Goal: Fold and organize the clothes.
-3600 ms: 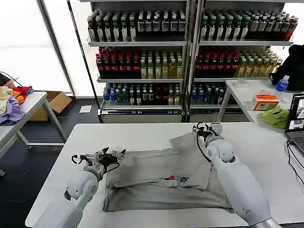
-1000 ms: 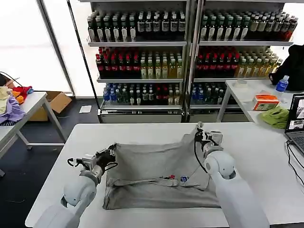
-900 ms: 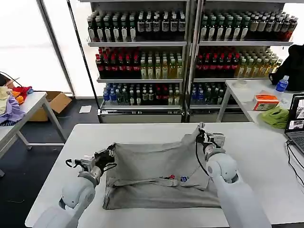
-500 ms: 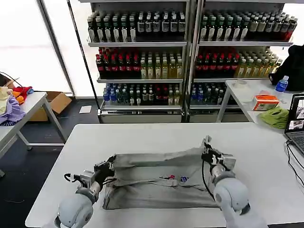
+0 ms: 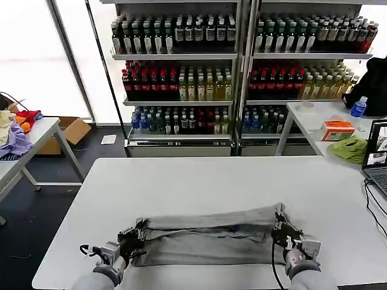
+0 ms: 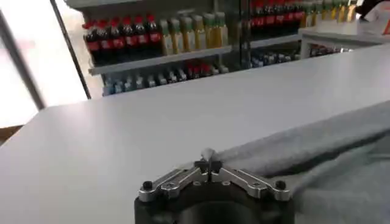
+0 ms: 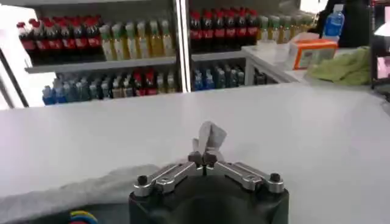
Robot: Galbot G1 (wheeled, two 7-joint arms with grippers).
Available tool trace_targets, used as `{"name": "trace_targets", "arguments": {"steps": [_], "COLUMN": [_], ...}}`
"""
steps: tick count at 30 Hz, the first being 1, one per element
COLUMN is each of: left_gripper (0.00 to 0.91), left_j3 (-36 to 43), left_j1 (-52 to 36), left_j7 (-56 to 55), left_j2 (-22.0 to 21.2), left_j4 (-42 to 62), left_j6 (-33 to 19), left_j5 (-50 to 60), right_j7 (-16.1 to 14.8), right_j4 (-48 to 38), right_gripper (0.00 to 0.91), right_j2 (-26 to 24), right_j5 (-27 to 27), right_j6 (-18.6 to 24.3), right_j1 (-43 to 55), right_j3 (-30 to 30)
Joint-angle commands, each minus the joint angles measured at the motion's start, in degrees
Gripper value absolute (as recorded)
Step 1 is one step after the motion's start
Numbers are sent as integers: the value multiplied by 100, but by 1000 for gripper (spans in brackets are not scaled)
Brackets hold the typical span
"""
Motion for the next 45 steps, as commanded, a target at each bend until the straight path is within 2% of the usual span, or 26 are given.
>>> {"name": "trace_targets", "arguments": {"steps": [1,2,3,4,5,8,9,10,11,19,26,32,38,45], "left_gripper": [10,10,141,312,907,907,907,907,907,907,907,907,907,907], "left_j3": [-47,-52,-57,-59,-61,-52,-51,-51,-53,-128,-441,-690,-707,-689], "left_j1": [488,493,497,498,500,503,501,498,493,457,498,532,642,862], "left_j7": [26,39,44,56,81,99,105,112,116,76,-5,-160,-289,-318], "left_j2": [-2,-9,-29,-37,-44,-99,-126,-137,-154,-272,-395,-886,-1445,-1719], "left_j4": [-158,-157,-152,-152,-152,-151,-144,-142,-140,-443,-786,-784,-739,-694], "left_j6": [-33,-37,-46,-50,-64,-134,-162,-182,-196,-252,-240,-184,-18,-30], "left_j5": [218,248,279,285,300,336,366,379,396,540,537,397,160,158], "right_j7": [13,9,-7,-7,-10,-31,-33,-44,-49,-38,60,245,248,247], "right_j4": [122,103,43,11,-42,-162,-199,-205,-215,-297,123,695,801,746], "right_gripper": [0,0,0,0,0,0,111,403,907,907,907,907,907,907], "right_j2": [11,16,41,59,74,109,116,123,132,178,58,3,42,1], "right_j5": [-330,-354,-450,-489,-516,-636,-696,-716,-764,-1136,-1071,-600,-595,-546], "right_j6": [149,172,200,219,226,281,314,318,321,401,612,620,611,613], "right_j1": [-614,-613,-601,-590,-566,-519,-518,-523,-533,-605,-832,-836,-784,-694], "right_j3": [-16,-35,-84,-109,-121,-146,-156,-159,-168,-90,400,921,810,793]}}
